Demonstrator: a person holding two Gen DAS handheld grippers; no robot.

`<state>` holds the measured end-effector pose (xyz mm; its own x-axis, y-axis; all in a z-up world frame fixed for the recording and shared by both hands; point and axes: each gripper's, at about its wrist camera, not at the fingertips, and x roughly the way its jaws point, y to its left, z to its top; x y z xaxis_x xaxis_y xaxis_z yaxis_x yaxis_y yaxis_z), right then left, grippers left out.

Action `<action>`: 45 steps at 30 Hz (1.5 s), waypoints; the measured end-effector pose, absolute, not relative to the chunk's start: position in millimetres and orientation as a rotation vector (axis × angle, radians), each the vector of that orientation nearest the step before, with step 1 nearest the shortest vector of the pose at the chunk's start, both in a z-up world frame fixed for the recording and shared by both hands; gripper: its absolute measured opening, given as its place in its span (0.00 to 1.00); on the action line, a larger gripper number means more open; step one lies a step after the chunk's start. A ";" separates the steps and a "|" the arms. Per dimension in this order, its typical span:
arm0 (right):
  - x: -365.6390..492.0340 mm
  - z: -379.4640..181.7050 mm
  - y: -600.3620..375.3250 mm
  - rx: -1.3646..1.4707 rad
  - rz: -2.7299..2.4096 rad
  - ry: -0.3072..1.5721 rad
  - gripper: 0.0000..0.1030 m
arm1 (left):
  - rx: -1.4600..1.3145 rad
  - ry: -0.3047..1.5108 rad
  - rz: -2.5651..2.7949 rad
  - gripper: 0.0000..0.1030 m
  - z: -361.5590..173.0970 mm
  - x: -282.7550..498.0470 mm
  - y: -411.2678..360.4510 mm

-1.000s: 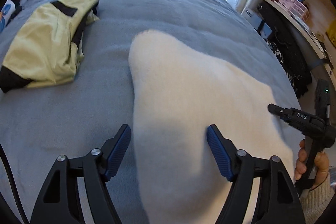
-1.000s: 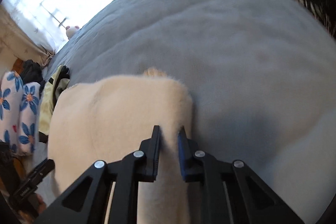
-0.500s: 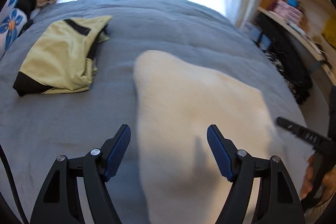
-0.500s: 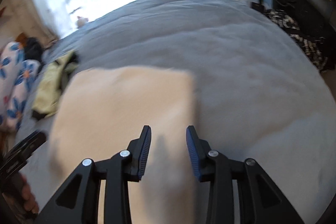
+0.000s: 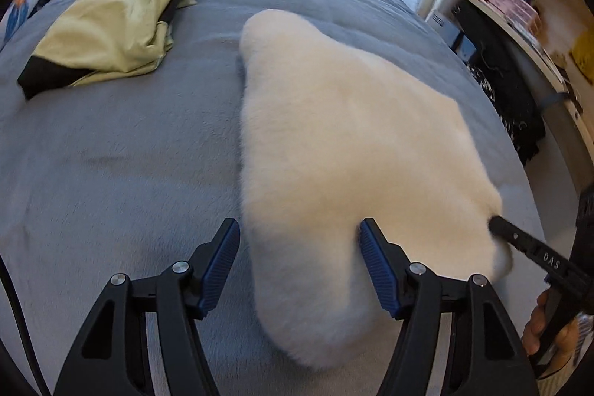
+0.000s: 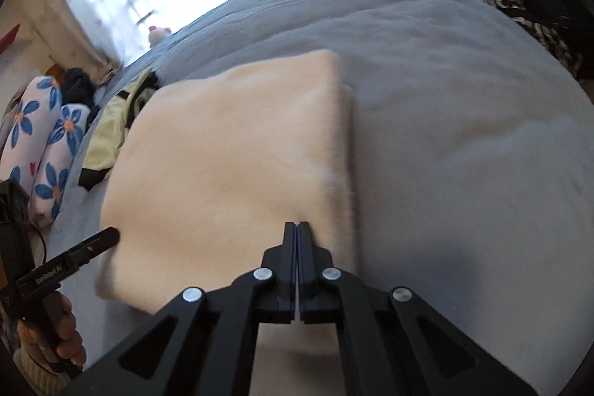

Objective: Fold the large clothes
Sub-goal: 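Release the cardigan and smooth the folded bundle flat with both grippers, then lower both grippers to the end of the cream bundle and grasp it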

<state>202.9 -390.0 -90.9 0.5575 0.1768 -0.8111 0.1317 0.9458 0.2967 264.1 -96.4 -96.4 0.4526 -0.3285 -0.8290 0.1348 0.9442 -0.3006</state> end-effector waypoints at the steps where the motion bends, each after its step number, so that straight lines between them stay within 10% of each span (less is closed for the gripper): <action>1: 198.3 -88.9 -389.8 0.341 0.006 0.984 0.00 | -0.196 1.061 -0.274 0.63 -94.1 261.3 -95.3; 29: 123.9 -66.7 -320.6 0.436 0.078 1.047 0.12 | -0.063 1.003 -0.180 0.67 -41.5 156.1 -54.3; 34: 121.9 -51.8 -317.7 0.414 0.086 1.007 0.47 | -0.093 0.954 -0.244 0.77 -22.1 147.8 -46.1; 45: 162.8 -16.6 -347.7 0.279 0.005 0.966 0.61 | -0.217 1.000 -0.313 0.79 -19.2 199.0 -38.8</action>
<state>162.8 -347.7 -16.6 0.5712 0.1280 -0.8108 0.1200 0.9641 0.2367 199.0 -38.8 -19.2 0.5014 -0.3552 -0.7889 0.1585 0.9341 -0.3198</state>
